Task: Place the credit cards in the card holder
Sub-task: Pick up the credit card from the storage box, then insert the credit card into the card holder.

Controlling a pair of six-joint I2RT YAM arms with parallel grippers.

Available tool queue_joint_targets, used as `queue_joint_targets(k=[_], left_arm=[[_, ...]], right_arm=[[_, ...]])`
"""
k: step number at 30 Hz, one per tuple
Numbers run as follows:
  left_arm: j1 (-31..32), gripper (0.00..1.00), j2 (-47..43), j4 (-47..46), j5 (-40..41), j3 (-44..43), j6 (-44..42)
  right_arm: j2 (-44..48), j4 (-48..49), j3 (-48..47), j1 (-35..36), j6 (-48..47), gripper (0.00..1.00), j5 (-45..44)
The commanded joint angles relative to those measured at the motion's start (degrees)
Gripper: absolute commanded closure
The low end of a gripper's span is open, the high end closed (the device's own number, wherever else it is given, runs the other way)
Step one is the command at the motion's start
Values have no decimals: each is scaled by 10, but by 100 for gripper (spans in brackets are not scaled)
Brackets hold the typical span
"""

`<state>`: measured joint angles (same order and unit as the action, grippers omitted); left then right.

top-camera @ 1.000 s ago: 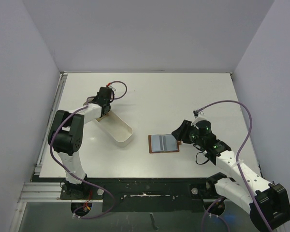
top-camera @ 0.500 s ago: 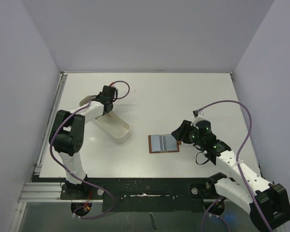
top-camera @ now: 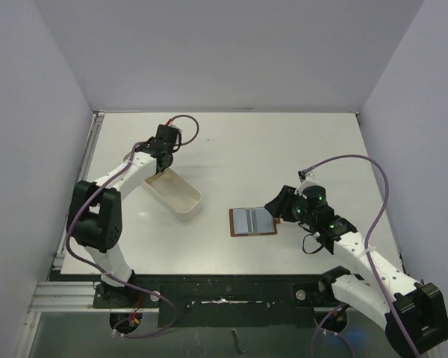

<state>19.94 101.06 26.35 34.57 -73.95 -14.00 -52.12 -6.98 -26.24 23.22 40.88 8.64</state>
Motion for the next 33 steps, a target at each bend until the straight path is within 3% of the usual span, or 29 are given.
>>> queue_joint_targets(k=[1, 6, 10, 21, 27, 33], left_arm=[[4, 100, -60, 40, -38, -41, 63], [5, 100, -111, 60, -134, -41, 125], [5, 100, -164, 41, -264, -19, 175], [3, 100, -230, -159, -565, 91, 393], [21, 100, -227, -242, -626, 144, 481], [61, 100, -214, -282, -624, 180, 527]], right_arm=[[-8, 5, -9, -4, -9, 55, 3], [-28, -14, -23, -6, -16, 55, -12], [-56, -22, -33, -8, -23, 55, -23], [-148, -19, -63, -16, -40, 55, -51], [-188, -7, -67, -14, -41, 56, -38], [-200, -2, -62, -2, -29, 58, -29]])
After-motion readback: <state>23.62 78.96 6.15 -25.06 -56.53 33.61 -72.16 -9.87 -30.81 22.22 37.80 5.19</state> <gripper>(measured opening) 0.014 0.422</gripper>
